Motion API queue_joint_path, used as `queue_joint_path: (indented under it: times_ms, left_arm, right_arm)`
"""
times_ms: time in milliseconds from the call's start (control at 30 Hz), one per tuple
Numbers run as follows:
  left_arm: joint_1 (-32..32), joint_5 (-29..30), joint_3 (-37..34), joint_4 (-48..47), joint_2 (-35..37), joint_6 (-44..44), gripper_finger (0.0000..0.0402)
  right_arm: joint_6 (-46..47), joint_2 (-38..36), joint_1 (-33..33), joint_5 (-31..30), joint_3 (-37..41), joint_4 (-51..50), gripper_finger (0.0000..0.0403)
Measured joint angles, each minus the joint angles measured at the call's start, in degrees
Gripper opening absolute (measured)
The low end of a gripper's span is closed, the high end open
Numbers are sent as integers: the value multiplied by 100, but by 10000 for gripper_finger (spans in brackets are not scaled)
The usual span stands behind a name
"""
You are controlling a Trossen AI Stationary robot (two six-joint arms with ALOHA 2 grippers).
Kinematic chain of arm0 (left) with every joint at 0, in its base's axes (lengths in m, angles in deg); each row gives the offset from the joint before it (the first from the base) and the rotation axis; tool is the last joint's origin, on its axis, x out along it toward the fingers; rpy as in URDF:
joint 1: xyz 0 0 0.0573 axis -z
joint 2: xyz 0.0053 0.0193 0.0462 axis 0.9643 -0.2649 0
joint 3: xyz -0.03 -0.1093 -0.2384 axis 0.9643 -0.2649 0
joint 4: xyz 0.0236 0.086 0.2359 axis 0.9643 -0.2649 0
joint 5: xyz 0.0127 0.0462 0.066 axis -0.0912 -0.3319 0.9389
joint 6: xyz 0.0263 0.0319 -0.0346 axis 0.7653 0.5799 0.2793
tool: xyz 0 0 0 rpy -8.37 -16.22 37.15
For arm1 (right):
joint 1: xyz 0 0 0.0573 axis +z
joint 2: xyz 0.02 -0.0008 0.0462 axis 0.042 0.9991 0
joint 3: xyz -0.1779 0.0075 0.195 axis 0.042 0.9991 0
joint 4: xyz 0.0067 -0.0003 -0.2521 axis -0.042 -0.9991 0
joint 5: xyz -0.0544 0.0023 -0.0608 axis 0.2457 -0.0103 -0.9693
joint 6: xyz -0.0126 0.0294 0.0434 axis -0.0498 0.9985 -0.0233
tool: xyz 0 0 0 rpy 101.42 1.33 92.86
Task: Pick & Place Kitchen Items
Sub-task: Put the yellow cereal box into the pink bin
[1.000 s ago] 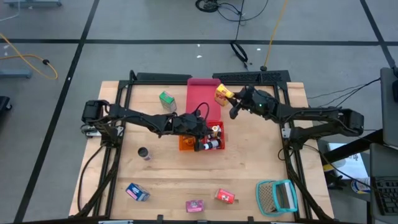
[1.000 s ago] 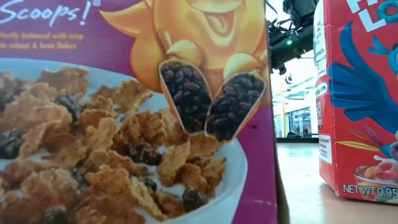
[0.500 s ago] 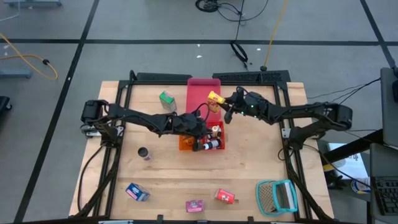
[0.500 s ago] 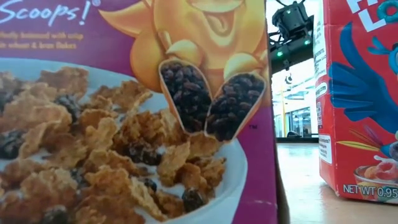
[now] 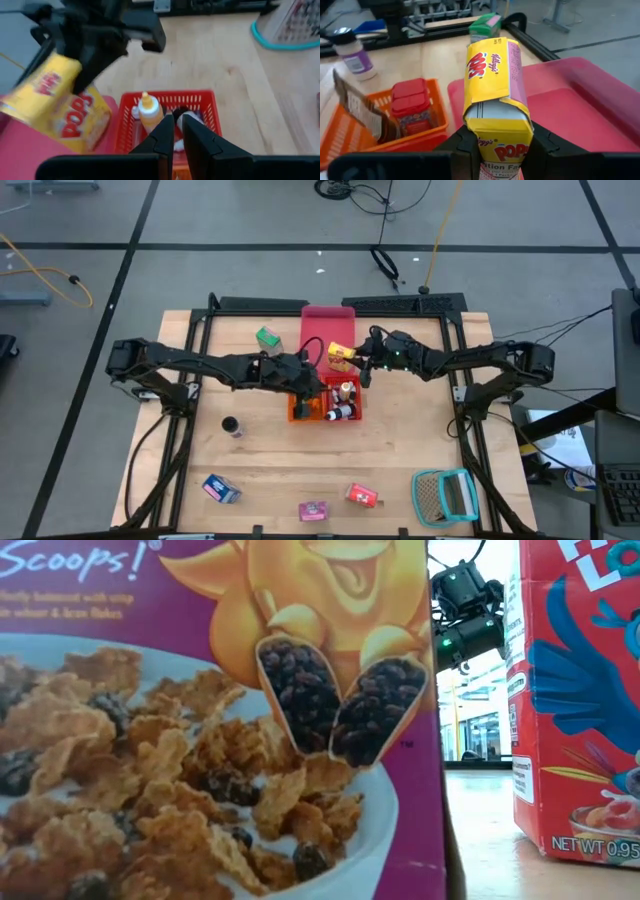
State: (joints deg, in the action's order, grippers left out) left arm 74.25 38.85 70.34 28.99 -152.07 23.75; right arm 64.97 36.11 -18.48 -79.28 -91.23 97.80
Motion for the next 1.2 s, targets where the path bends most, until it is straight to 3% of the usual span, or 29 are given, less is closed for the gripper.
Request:
queue_joint_path:
  times_ms: [300, 633, 1200]
  left_arm:
    - [0, 0, 0, -160, 143, -83, 42]
    - [4, -4, 0, -142, 141, -81, 42]
    - [4, -4, 0, -151, 137, -79, 42]
  right_arm:
    - [-324, -8, -15, 380, 0, -138, 86]
    - [-524, -8, -15, 396, 2, -290, 90]
    - [-603, -6, -14, 391, 2, -413, 184]
